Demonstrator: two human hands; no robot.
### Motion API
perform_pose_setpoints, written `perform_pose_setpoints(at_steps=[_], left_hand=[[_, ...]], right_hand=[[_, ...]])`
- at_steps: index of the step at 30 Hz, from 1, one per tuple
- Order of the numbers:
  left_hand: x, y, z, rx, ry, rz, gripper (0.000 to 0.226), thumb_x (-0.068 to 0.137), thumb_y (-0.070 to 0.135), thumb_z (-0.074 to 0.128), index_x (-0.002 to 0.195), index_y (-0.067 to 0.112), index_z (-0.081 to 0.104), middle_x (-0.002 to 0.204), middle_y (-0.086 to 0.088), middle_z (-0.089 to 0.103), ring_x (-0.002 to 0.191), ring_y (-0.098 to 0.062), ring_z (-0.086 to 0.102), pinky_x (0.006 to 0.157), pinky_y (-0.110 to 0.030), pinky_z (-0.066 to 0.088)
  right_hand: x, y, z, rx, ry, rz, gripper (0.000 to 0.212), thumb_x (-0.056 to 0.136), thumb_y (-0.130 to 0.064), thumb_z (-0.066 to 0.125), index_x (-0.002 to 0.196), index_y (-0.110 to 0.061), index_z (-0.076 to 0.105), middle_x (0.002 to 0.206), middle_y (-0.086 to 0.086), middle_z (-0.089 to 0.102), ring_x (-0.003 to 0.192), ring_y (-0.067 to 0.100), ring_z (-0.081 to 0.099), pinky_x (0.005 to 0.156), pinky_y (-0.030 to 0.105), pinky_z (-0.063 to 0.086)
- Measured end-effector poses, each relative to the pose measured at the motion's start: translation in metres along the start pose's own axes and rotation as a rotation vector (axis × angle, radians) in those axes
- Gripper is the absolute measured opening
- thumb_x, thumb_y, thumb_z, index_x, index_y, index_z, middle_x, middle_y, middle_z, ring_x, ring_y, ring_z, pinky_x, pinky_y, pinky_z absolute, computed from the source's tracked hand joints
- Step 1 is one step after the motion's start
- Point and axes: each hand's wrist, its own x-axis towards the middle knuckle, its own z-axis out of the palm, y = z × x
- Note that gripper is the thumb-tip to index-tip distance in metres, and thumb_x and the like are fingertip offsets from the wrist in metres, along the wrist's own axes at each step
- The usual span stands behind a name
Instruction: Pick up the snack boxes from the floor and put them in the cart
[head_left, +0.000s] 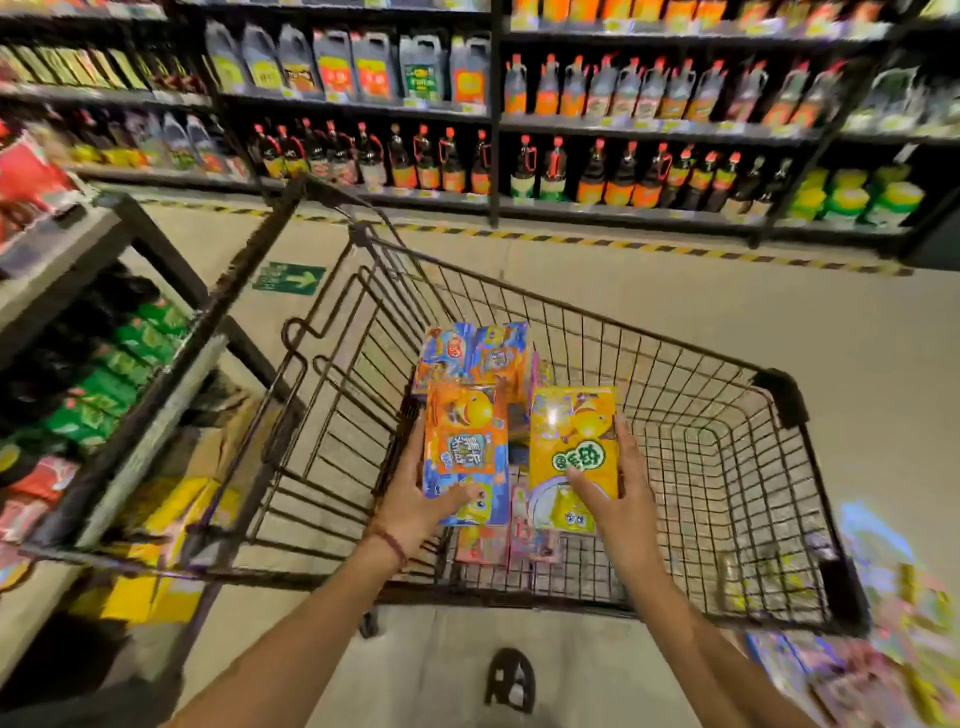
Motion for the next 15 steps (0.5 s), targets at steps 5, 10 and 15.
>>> perform_pose_setpoints(at_steps=[5,10,15], left_hand=[[0.032,-0.028,-0.001,0.008,-0.055,-0.157,0.108,0.045,0.045,0.091,0.131,0.044,0.027,0.133,0.006,0.051,0.116,-0.011,0.057,0.086,-0.026,0.053],[0.068,-0.064,-0.007,0.066,-0.162,-0.254,0.104,0.066,0.008,0.083,0.138,0.041,0.016,0.144,-0.006,0.043,0.126,-0.022,0.049,0.098,-0.044,0.047],[0.08,-0.117,-0.007,0.035,-0.232,-0.422,0.106,0.061,0.012,0.086,0.133,0.047,0.017,0.147,-0.008,0.039,0.129,-0.027,0.046,0.101,-0.054,0.042]], right_hand=[[0.025,0.037,0.016,-0.073,-0.036,0.098,0.079,0.081,-0.009,0.075,0.131,-0.054,0.034,0.13,-0.016,0.056,0.109,0.002,0.061,0.09,0.041,0.055],[0.042,0.067,0.031,-0.107,-0.038,0.137,0.07,0.081,-0.003,0.073,0.128,-0.042,0.038,0.098,-0.044,0.059,0.087,-0.021,0.057,0.071,0.003,0.044],[0.044,0.117,0.034,-0.154,-0.089,0.275,0.073,0.079,-0.016,0.077,0.131,-0.05,0.039,0.109,-0.024,0.066,0.095,-0.003,0.064,0.079,0.024,0.055]])
